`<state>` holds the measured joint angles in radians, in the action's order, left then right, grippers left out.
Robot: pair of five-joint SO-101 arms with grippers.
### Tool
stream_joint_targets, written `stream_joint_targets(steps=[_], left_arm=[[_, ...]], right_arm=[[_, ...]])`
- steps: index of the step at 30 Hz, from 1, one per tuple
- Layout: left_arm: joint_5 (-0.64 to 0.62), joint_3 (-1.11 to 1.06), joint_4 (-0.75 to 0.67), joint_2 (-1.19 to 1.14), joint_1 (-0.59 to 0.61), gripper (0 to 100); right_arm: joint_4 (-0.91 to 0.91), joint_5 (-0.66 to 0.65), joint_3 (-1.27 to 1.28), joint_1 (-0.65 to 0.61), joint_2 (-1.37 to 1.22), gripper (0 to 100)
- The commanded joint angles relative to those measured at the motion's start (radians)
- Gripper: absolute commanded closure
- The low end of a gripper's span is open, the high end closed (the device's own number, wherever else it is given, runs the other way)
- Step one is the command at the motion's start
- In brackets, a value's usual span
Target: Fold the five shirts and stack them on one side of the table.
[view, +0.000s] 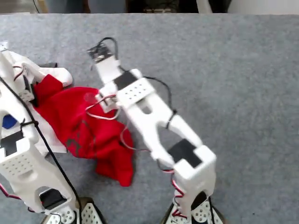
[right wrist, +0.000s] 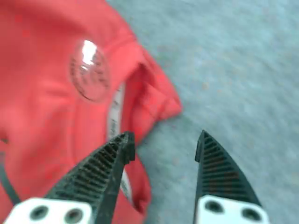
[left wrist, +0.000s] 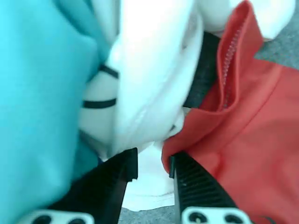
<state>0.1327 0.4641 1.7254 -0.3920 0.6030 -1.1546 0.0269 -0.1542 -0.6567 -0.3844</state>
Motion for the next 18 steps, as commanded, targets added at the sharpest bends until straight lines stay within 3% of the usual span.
stream_joint_targets(steps=[1,5,11,18], left_arm=[[0.012,0.012,0.011,0.055,0.054,86],[0.054,0.012,0.011,0.052,0.067,86],[0.072,0.012,0.011,0.052,0.061,86],[0.072,0.012,0.012,0.052,0.050,86]], right_arm=[[0.005,0.012,-0.105,-0.052,-0.044,77.3],[0.005,0.012,-0.136,-0.084,-0.128,79.9],[-0.006,-0.055,-0.134,-0.081,-0.203,98.7],[-0.331,-0.216,-0.234,-0.038,-0.183,98.5]])
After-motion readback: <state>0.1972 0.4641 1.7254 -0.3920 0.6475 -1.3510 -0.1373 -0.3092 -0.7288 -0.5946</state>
